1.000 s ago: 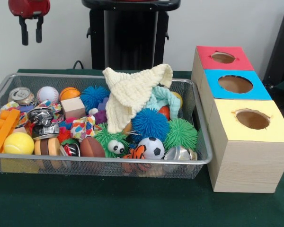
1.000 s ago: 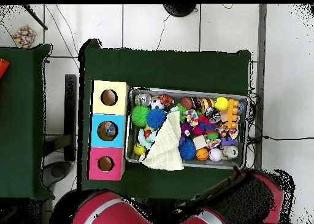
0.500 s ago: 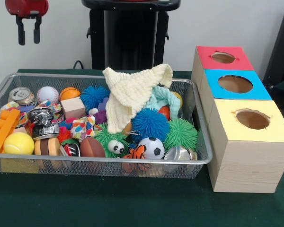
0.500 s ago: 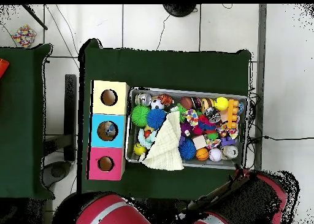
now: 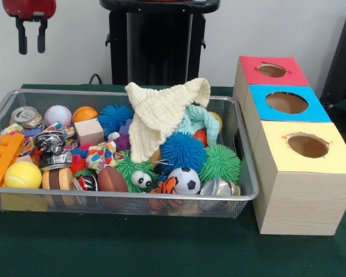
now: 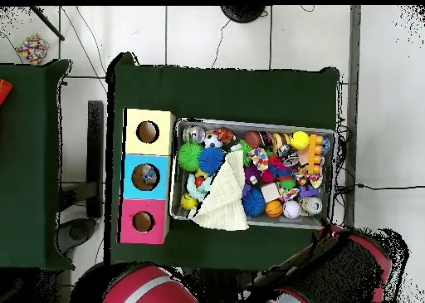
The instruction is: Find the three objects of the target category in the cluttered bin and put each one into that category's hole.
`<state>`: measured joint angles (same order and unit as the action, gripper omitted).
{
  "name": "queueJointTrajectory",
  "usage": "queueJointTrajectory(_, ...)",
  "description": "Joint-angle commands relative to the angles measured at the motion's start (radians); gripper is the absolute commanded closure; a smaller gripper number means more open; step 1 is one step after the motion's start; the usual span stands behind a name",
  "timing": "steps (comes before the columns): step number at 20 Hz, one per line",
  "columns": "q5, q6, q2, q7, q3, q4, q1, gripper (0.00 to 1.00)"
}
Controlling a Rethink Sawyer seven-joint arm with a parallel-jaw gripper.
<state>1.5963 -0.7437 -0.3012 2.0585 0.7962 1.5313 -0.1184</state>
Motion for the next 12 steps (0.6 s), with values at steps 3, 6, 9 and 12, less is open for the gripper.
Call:
queueJointTrajectory(3,-0.011,-0.019,-0.005,0.178,-0.145,-0.092,-0.017,0.00)
queueJointTrajectory(6,-0.003,-0.014,0.002,0.196,-0.136,-0.100,-0.011,0.00)
queueJointTrajectory(9,0.003,-0.017,0.012,0.194,-0.141,-0.114,-0.022,0.00)
queueJointTrajectory(12,-0.013,-0.012,0.010,0.167,-0.154,-0.117,-0.035,0.00)
